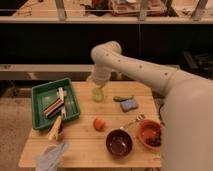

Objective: Wipe table surface with eraser

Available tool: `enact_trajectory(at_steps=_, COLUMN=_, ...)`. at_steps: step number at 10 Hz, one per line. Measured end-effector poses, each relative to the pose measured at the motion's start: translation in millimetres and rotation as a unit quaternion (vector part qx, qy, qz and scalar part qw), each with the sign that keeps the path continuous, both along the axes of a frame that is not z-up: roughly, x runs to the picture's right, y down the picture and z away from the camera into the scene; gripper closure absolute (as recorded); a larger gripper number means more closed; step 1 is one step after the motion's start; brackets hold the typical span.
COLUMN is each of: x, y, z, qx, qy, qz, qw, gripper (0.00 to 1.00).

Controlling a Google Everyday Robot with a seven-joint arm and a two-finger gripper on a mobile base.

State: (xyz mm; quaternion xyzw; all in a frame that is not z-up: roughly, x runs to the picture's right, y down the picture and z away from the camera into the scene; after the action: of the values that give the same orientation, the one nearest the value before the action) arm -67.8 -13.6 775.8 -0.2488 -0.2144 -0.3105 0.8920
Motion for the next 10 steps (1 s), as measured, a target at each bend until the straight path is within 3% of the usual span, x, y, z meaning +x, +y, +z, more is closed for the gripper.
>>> enact_trajectory(at_steps=2, x=-56.0, y=-10.0, z=6.4, qx=-0.015, qy=-0.033, qz=-0.031, qw=0.9989, gripper=0.20)
enact_trajectory(at_steps=5, x=-125.1, y=1.6, z=22.2, qx=-0.049, qy=-0.087, qz=-0.042, qw=0.9941, gripper=0.20)
enact_trajectory(at_steps=7, x=-176.1, y=20.7, z=32.2, qx=-0.069, qy=-0.121, qz=-0.032, qw=0.9898, gripper=0.20)
enact_trajectory(at_steps=10, x=-243.2, y=64.2, z=66.8, qx=-0.105, qy=-0.153, qz=0.021, qw=0.9825, gripper=0.20)
